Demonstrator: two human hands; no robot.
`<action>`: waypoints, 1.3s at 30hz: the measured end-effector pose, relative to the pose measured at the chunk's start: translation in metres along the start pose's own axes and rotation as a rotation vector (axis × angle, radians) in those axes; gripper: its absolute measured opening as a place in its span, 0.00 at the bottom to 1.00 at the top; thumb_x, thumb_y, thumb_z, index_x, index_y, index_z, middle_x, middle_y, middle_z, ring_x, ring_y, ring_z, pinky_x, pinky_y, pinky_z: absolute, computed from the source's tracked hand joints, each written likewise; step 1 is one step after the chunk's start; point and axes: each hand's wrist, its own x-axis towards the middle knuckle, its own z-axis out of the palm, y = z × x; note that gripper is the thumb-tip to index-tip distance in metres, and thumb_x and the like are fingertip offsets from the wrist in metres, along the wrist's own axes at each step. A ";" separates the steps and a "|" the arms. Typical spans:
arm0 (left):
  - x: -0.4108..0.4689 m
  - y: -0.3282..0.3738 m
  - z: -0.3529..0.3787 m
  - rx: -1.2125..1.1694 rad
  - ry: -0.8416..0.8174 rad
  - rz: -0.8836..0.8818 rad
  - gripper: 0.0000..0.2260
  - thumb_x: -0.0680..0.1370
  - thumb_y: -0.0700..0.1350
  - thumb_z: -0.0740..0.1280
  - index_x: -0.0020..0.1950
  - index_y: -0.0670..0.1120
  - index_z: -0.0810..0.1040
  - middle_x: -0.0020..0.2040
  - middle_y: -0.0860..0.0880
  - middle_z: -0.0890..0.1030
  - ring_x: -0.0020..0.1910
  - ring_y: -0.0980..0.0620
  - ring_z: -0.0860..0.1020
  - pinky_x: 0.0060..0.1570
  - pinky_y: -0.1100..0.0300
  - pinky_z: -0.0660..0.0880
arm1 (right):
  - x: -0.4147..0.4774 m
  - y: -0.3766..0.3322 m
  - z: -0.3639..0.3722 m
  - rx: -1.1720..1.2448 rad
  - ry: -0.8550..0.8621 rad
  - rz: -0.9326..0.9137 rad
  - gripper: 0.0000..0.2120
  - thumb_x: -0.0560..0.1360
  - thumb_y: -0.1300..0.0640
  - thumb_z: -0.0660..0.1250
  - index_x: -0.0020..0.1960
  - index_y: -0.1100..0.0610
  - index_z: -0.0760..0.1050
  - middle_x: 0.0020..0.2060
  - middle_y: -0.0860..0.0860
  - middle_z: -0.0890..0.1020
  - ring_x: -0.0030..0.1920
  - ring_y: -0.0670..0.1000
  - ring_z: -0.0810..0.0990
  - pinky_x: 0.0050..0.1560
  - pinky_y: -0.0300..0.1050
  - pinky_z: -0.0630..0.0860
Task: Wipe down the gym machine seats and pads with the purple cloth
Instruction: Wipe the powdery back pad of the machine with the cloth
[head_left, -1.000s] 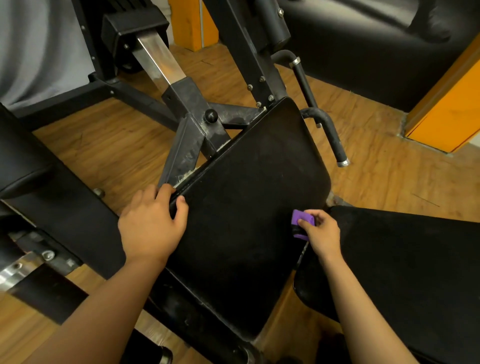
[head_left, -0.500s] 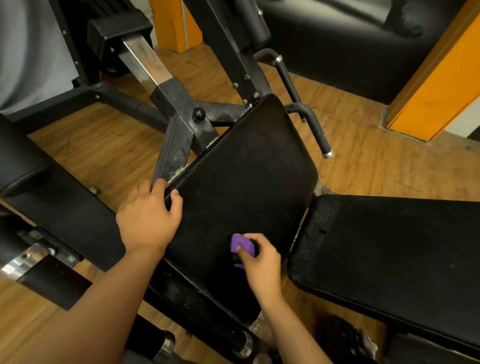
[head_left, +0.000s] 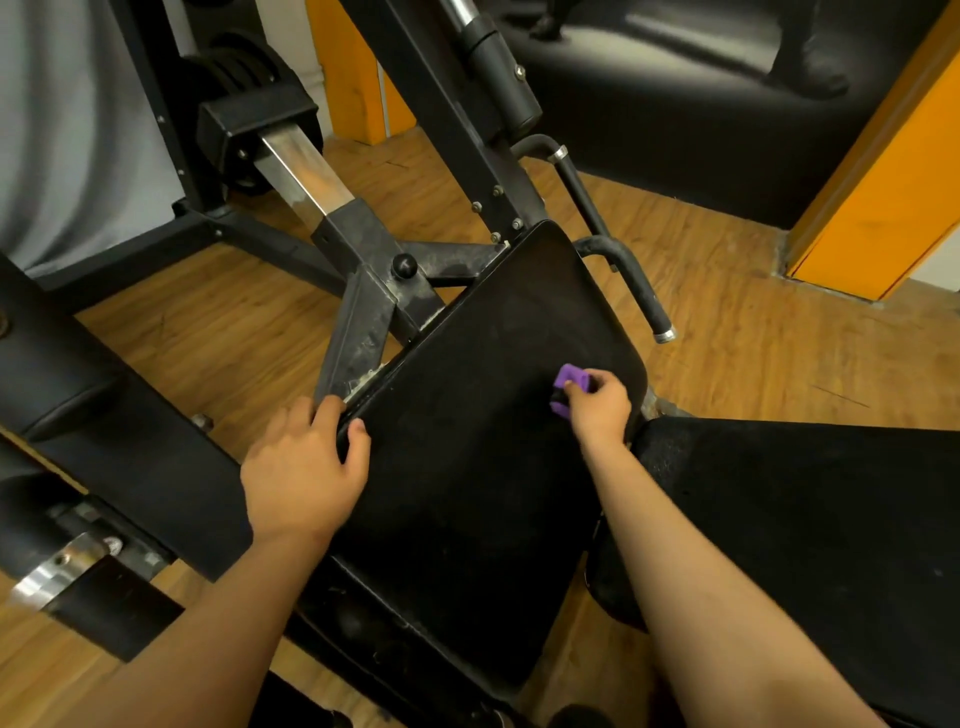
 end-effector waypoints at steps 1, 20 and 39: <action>0.000 0.000 0.000 0.008 -0.003 0.006 0.16 0.77 0.53 0.56 0.51 0.44 0.78 0.41 0.45 0.77 0.40 0.45 0.76 0.31 0.59 0.65 | 0.016 -0.005 0.002 -0.034 0.024 0.019 0.13 0.78 0.61 0.65 0.62 0.56 0.74 0.54 0.53 0.79 0.44 0.49 0.83 0.46 0.46 0.82; 0.013 0.008 -0.012 0.020 -0.285 -0.129 0.15 0.82 0.52 0.55 0.60 0.45 0.74 0.55 0.43 0.76 0.57 0.42 0.72 0.50 0.49 0.70 | -0.127 0.014 -0.018 -0.367 -0.755 -0.404 0.15 0.71 0.64 0.73 0.57 0.58 0.81 0.52 0.54 0.83 0.51 0.47 0.80 0.45 0.26 0.73; 0.010 0.196 -0.079 -0.437 -0.553 0.305 0.05 0.79 0.47 0.63 0.53 0.51 0.77 0.48 0.55 0.78 0.50 0.56 0.76 0.53 0.55 0.76 | -0.121 -0.118 -0.303 -0.582 -0.311 -0.289 0.10 0.73 0.65 0.70 0.53 0.59 0.77 0.47 0.52 0.79 0.44 0.48 0.80 0.32 0.37 0.79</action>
